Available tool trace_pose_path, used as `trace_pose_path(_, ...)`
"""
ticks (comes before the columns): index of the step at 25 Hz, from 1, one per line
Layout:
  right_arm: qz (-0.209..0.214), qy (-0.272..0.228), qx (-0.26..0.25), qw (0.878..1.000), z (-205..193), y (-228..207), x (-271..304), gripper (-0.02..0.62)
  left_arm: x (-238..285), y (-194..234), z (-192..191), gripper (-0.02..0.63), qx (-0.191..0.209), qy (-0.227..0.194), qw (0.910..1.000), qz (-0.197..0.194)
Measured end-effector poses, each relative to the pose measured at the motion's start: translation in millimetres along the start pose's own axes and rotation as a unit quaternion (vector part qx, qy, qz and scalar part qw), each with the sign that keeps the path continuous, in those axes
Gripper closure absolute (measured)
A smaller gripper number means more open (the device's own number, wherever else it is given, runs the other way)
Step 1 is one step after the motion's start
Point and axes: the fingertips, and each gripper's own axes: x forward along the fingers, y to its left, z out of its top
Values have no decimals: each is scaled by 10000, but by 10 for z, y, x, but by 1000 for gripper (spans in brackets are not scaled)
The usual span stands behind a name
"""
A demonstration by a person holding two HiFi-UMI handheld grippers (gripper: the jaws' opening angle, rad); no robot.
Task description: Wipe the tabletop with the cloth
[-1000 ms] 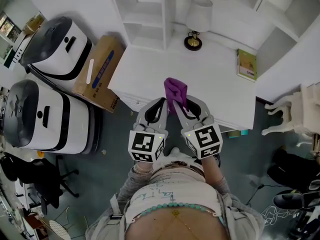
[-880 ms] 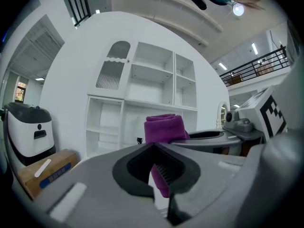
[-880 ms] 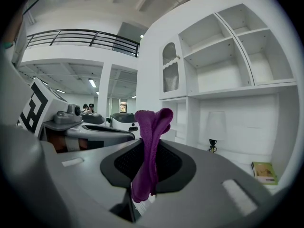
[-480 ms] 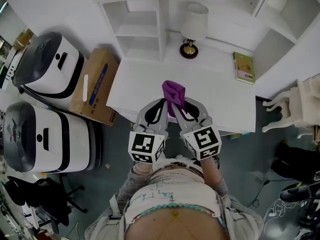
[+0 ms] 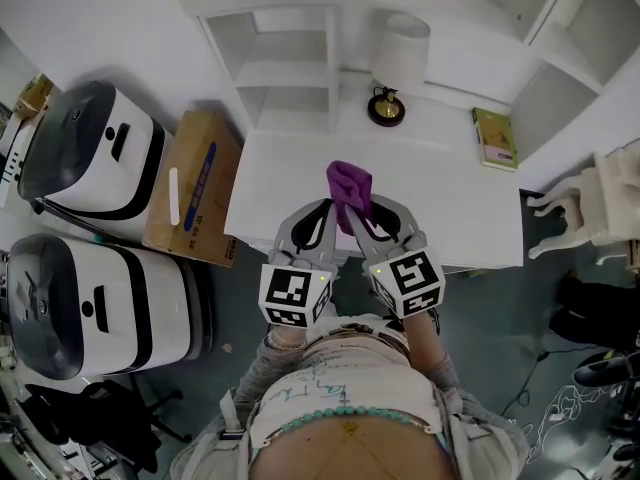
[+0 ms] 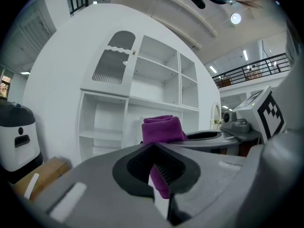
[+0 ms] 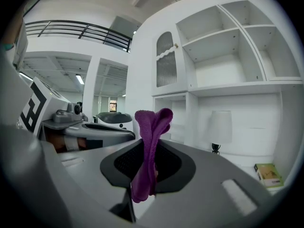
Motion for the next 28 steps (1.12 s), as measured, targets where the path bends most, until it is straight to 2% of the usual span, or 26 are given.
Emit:
trace_pose_path(12, 1, 168, -41, 9999, -35, 125, 548, 511, -42, 632, -113, 604, -113, 129, 9997, 189)
trace_pose_path(18, 101, 231, -47, 9997, -36, -131, 732, 511, 190, 747, -134, 604, -141, 216, 9990, 370)
trace_pose_path(28, 529, 324, -102, 9980, 42, -604, 1019, 511, 621, 849, -32, 604, -162, 309, 9960, 820)
